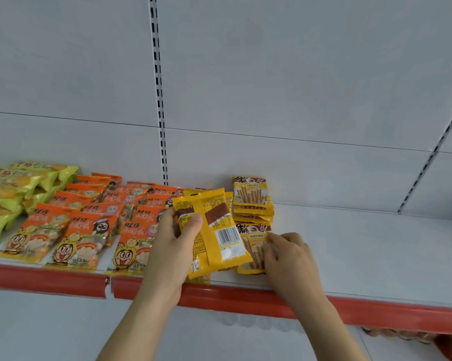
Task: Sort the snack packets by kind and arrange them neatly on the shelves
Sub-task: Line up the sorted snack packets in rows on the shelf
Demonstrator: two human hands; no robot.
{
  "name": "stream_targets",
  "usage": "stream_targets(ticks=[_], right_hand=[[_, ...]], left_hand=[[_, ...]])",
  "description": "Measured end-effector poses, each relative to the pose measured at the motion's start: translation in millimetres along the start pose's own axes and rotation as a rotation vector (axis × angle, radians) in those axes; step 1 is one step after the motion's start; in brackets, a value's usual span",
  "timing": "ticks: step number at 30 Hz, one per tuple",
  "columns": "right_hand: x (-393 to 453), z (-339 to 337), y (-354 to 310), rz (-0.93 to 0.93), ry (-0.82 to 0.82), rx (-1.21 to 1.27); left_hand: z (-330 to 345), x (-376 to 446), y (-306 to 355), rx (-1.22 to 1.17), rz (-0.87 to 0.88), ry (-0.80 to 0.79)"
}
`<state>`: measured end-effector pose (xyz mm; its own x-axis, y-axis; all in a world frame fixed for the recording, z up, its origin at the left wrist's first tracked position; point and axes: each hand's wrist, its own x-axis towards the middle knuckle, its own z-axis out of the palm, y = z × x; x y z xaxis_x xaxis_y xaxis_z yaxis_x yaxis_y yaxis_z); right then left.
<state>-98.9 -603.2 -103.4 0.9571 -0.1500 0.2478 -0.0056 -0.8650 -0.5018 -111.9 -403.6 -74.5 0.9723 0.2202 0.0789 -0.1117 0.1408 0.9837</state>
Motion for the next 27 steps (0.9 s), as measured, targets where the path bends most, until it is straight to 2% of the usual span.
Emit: stream_targets(ticks=[7,14,16,18,20,23,25,27], right_hand=[[-2,3,-3,0.035,0.126,-0.06],[0,0,-3,0.076,0.141,-0.061],[-2,-2,-1,0.071,0.205,0.044],[-6,-11,-4,0.054,0.322,0.279],[-12,-24,-14,0.049,0.256,0.535],[-19,-33,-29,-0.04,-0.022,0.597],[-19,-34,-31,0.002,-0.049,0.625],[-14,-38,-26,0.128,0.014,0.749]], left_hand=[[9,-4,0,0.015,0.011,-0.045],[18,-6,2,0.049,0.038,-0.074],[19,-6,0,0.057,0.035,-0.076],[21,-6,0,0.067,0.044,-0.081],[25,-5,-2,0.082,0.066,-0.084],[30,-7,-6,0.109,0.088,-0.095],[32,-8,-6,0.128,0.093,-0.099],[30,-6,-8,0.119,0.085,-0.089]])
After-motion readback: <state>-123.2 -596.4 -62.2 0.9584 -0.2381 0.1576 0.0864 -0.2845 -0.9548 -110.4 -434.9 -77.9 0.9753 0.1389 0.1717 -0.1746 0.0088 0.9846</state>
